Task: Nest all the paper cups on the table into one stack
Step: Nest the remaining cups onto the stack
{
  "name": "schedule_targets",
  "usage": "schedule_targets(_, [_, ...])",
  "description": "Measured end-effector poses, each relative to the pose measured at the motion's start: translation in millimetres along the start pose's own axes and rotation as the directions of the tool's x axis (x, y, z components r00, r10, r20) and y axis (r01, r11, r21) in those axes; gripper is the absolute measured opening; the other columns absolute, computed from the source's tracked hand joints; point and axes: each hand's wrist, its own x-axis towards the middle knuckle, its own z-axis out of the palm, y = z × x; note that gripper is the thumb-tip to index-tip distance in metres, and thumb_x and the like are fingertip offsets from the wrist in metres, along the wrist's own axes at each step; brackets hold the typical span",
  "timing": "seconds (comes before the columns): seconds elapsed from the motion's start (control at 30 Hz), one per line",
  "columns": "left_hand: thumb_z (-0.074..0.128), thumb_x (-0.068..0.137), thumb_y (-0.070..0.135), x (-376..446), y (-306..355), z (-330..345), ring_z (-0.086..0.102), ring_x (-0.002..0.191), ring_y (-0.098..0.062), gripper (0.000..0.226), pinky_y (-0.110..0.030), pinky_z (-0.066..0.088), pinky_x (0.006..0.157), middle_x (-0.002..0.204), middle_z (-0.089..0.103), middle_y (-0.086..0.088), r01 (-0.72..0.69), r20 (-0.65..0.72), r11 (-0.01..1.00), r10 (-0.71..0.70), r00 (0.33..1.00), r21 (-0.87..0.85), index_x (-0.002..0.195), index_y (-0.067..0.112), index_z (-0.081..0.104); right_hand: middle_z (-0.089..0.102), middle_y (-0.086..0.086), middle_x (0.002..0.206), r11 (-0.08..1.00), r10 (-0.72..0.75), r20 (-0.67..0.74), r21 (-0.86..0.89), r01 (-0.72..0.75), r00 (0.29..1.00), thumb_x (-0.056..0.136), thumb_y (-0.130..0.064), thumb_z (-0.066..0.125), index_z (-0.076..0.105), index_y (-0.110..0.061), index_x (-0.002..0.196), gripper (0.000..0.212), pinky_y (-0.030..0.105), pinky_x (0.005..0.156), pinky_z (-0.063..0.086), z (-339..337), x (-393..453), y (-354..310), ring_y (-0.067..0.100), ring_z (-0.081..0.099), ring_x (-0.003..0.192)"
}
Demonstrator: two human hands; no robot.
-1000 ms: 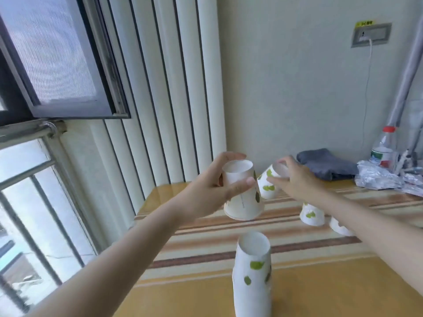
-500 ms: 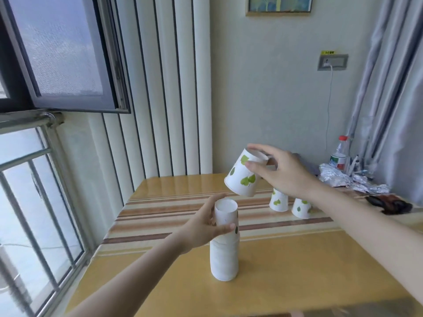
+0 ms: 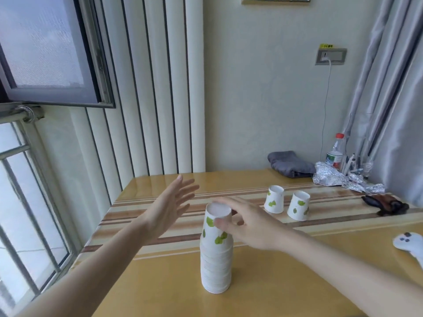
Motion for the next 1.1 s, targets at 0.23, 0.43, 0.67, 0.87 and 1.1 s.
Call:
schedule_targets(0.23, [0.053, 0.091, 0.053, 105, 3, 41, 0.045, 0.136, -0.014, 0.054, -0.037, 0.03, 0.118, 0.142, 0.054, 0.008, 0.043, 0.113, 0.985, -0.063, 0.992, 0.169, 0.139, 0.027, 0.048, 0.048, 0.002, 0.134, 0.908, 0.351, -0.438, -0.059, -0.416, 0.828, 0.086, -0.029, 0.063, 0.051, -0.025, 0.132, 0.047, 0.027, 0.096, 0.034, -82, 22, 132, 0.02, 0.047, 0.126])
schedule_targets(0.43, [0.069, 0.088, 0.029, 203, -14, 88, 0.046, 0.133, -0.015, 0.059, -0.03, 0.04, 0.104, 0.142, 0.049, 0.006, -0.056, 0.21, 0.89, -0.046, 0.977, 0.453, 0.141, 0.028, 0.044, 0.037, 0.008, 0.144, 0.745, 0.611, -0.405, 0.003, -0.667, 0.68, 0.079, -0.041, 0.068, 0.036, -0.026, 0.141, 0.072, 0.038, 0.101, 0.04, -105, 36, 226, 0.027, 0.045, 0.128])
schedule_targets(0.67, [0.073, 0.084, 0.029, 283, -64, 134, 0.039, 0.137, -0.021, 0.074, -0.028, 0.033, 0.108, 0.149, 0.035, -0.001, -0.272, 0.389, 0.615, -0.063, 0.919, 0.74, 0.146, 0.034, 0.033, 0.059, 0.001, 0.125, 0.761, 0.592, -0.38, -0.025, -0.648, 0.711, 0.079, -0.036, 0.069, 0.048, -0.026, 0.131, 0.057, 0.03, 0.087, 0.044, -92, 54, 272, 0.021, 0.056, 0.108])
schedule_targets(0.87, [0.075, 0.081, 0.034, 311, -103, 172, 0.051, 0.124, -0.026, 0.07, -0.032, 0.042, 0.101, 0.141, 0.047, -0.005, -0.258, 0.372, 0.619, -0.06, 0.926, 0.742, 0.141, 0.027, 0.04, 0.062, -0.007, 0.106, 0.812, 0.476, -0.485, -0.078, -0.579, 0.734, 0.079, -0.041, 0.068, 0.05, -0.033, 0.122, 0.048, 0.037, 0.08, 0.049, -116, 49, 254, 0.018, 0.059, 0.085])
schedule_targets(1.1, [0.077, 0.08, 0.025, 291, -92, 171, 0.058, 0.096, -0.028, 0.061, -0.036, 0.052, 0.086, 0.121, 0.061, -0.01, -0.242, 0.296, 0.676, 0.036, 0.954, 0.696, 0.132, 0.019, 0.046, 0.062, -0.005, 0.118, 0.825, 0.459, -0.509, -0.061, -0.562, 0.728, 0.079, -0.047, 0.066, 0.048, -0.037, 0.133, 0.058, 0.033, 0.084, 0.045, -128, 28, 235, 0.018, 0.057, 0.093])
